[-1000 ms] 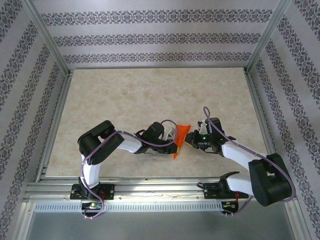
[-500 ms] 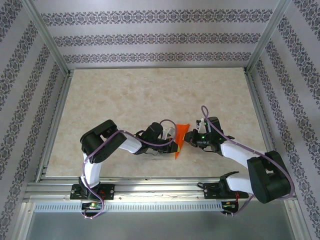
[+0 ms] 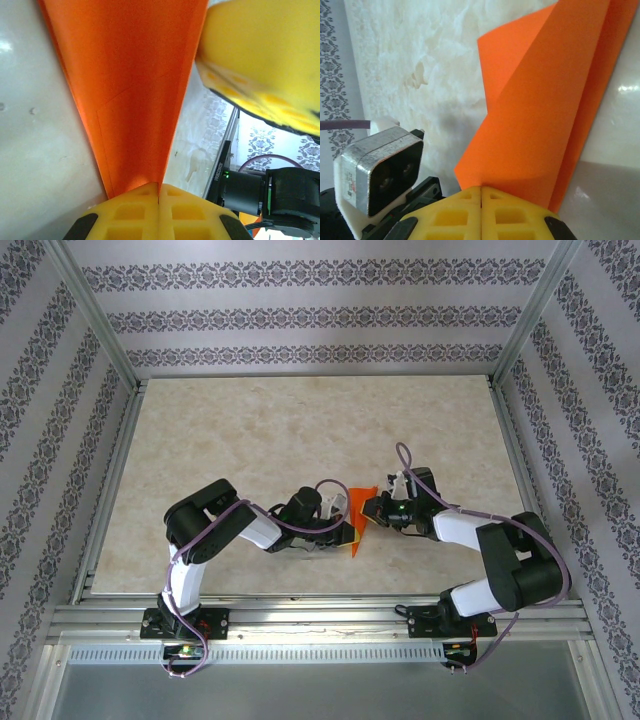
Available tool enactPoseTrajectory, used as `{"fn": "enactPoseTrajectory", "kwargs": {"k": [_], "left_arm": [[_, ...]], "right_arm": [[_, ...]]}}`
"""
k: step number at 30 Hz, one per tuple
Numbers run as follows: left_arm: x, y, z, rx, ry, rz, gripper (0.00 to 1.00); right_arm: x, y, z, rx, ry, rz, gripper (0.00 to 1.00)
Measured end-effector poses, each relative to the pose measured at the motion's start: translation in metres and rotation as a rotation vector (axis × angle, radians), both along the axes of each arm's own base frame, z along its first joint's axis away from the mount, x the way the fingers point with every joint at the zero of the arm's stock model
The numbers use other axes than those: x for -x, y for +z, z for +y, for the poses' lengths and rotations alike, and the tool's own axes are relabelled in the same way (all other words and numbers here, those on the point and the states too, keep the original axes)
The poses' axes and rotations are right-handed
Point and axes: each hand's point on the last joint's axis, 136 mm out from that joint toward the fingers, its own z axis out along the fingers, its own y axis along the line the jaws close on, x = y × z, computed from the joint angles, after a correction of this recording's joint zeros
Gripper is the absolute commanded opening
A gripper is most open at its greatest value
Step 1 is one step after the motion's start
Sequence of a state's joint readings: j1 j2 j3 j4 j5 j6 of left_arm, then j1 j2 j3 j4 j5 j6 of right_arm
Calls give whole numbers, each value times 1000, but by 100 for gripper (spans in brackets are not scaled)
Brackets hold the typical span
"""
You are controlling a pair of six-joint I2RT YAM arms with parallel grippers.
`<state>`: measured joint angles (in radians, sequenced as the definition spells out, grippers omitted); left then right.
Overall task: Fold a paper plane with a square sheet of paper (pick it up from the middle)
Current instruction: Fold the wing for the fifth time at the center of the table.
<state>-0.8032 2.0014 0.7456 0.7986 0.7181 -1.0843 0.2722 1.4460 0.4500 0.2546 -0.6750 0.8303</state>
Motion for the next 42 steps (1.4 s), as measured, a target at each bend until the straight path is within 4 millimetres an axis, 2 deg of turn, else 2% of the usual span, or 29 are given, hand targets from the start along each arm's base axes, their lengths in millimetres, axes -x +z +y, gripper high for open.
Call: {"fn": "enactPoseTrajectory", "kwargs": {"k": [13, 34, 42], "left_arm": [[-3, 0, 4, 12, 39, 39, 0], [-7, 0, 14, 39, 110, 106, 0], [-11, 1, 18, 60, 134, 119, 0]], "right_arm": [[-5, 6, 2, -31, 5, -26, 8], [2, -17, 9, -62, 54, 53, 8], [-6, -11, 13, -74, 61, 31, 8]]}}
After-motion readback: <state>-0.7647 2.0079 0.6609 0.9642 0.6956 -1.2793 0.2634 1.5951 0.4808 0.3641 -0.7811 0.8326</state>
